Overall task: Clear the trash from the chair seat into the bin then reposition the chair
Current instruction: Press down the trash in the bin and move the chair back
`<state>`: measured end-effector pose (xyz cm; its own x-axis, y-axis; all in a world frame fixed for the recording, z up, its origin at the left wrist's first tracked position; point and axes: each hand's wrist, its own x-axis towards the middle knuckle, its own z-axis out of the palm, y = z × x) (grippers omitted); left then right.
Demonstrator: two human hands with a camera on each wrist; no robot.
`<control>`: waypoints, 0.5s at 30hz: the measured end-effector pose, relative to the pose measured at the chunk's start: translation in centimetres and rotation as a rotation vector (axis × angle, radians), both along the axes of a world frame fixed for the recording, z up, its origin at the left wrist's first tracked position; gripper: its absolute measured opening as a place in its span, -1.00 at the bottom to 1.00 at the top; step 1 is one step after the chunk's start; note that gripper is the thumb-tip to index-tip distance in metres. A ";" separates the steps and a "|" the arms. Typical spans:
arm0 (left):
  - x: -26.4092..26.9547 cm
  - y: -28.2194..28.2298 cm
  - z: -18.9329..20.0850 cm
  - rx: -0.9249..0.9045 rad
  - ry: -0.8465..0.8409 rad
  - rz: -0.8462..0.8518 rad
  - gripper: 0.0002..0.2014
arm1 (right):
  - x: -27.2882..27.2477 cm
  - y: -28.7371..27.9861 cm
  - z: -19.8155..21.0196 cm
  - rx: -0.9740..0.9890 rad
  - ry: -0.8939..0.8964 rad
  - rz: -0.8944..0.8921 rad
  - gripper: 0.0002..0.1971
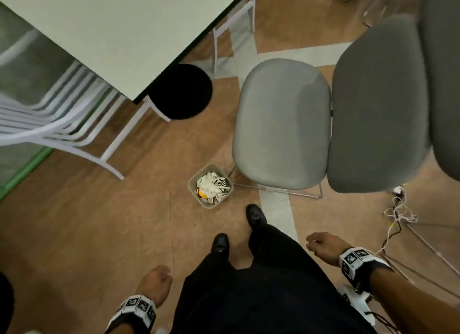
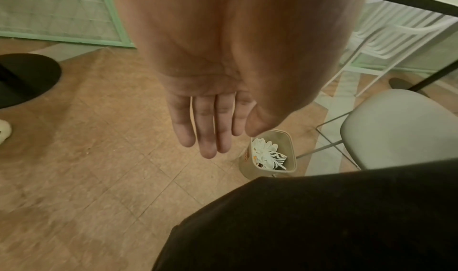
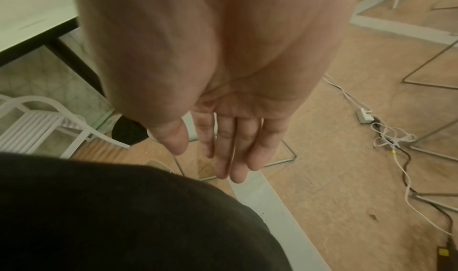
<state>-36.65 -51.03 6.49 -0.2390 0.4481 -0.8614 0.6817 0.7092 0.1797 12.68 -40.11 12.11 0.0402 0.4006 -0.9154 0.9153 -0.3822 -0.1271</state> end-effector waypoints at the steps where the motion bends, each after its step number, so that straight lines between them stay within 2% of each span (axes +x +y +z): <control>1: -0.7 0.3 0.1 0.009 0.003 -0.028 -0.79 | -0.8 -1.3 0.4 -0.007 -0.003 -0.015 -0.55; 4: -3.0 1.1 0.2 0.053 0.009 -0.071 -0.79 | -3.2 -5.5 1.3 -0.032 -0.011 -0.025 -0.64; 7: -5.4 0.9 0.2 0.062 0.026 -0.089 -0.83 | -4.2 -10.4 0.8 -0.030 0.027 -0.135 -0.69; 12: -8.0 1.1 -1.3 -0.001 0.043 -0.241 -0.85 | -4.2 -17.6 0.4 0.029 0.044 -0.320 -0.71; 13: -8.4 1.2 -2.4 -0.022 0.054 -0.301 -0.74 | -4.0 -18.9 0.3 0.025 0.038 -0.354 -0.69; 15: -7.4 2.0 -1.8 -0.065 0.060 -0.445 -0.54 | -3.7 -21.4 0.1 0.029 0.025 -0.431 -0.73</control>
<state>-44.02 -49.00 4.67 -0.0861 0.4638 -0.8818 0.9307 0.3533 0.0950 8.98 -61.47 12.19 0.1875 0.3774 -0.9069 0.6690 -0.7251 -0.1635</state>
